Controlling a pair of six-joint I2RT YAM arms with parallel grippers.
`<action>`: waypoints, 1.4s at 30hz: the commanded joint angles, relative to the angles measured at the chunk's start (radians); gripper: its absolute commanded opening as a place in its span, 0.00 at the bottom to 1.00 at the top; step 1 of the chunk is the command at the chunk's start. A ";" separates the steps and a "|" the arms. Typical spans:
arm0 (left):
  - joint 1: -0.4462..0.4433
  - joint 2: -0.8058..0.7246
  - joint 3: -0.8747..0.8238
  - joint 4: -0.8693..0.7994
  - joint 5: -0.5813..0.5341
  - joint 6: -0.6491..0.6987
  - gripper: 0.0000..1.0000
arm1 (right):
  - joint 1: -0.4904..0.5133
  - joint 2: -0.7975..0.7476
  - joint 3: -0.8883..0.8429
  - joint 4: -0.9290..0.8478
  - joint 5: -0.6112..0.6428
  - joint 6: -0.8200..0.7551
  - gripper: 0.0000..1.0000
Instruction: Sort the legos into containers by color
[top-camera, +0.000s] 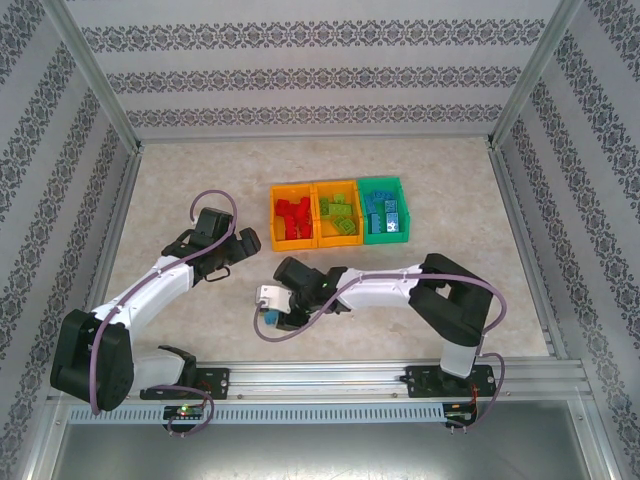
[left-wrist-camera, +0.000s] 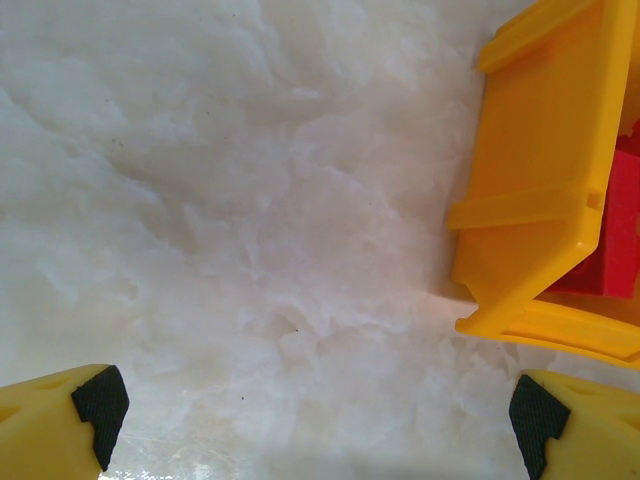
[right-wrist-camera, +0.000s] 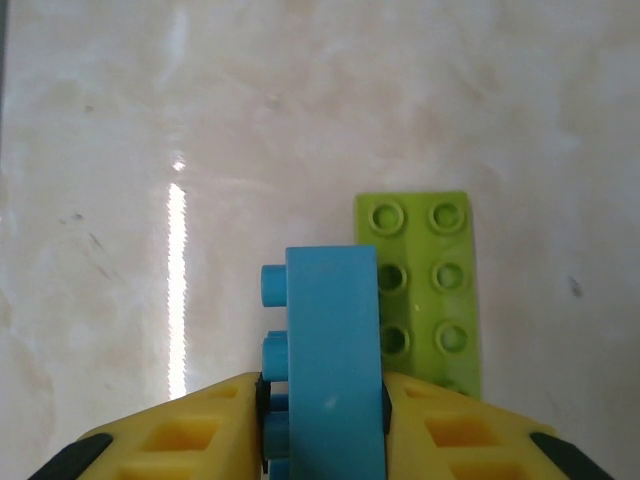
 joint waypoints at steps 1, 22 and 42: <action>0.014 0.007 -0.009 -0.014 0.000 -0.018 1.00 | -0.033 -0.060 -0.030 0.029 0.014 0.038 0.31; -0.012 0.013 -0.014 -0.068 0.032 0.019 1.00 | -0.431 -0.414 -0.276 0.155 0.032 0.235 0.23; -0.460 0.207 0.078 -0.312 -0.192 -0.117 1.00 | -0.888 -0.035 0.166 -0.025 0.097 0.467 0.22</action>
